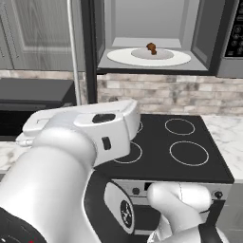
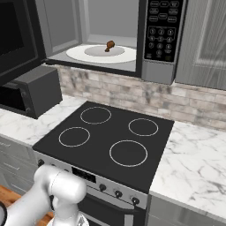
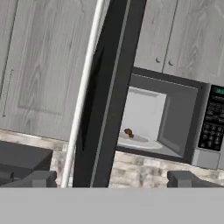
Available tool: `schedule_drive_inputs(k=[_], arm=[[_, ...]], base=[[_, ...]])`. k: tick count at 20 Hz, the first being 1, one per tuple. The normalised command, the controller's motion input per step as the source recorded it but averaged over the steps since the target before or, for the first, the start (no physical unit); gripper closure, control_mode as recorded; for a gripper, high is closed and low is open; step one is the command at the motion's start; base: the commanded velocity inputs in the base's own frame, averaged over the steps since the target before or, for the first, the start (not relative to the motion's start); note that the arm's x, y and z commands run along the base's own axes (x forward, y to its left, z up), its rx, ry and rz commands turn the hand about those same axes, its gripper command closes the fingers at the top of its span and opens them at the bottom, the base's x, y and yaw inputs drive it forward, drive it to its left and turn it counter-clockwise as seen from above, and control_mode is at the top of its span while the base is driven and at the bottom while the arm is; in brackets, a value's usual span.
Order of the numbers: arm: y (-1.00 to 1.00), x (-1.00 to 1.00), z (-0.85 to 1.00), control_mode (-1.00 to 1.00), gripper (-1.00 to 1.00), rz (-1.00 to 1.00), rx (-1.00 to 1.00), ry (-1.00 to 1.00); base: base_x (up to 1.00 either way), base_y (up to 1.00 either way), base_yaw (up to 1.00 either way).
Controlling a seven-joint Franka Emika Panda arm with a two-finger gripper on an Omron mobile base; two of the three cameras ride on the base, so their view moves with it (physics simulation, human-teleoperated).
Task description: Transport the chicken drumstick from the fridge to the microwave and turn on the microwave.
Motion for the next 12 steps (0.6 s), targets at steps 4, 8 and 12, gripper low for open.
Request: schedule_drive_inputs(k=[4, 8, 12], arm=[[0.21, 0.78, -0.44, -1.00, -1.00, -0.03, -0.08, -0.14], [0.31, 0.65, -0.53, -1.00, -1.00, 0.00, -0.09, -0.15], [0.37, 0.55, -0.43, -1.00, -1.00, 0.00, -0.07, -0.12]], base=[[0.00, 0.00, 0.00], [0.00, 0.00, 0.00], [0.00, 0.00, 0.00]])
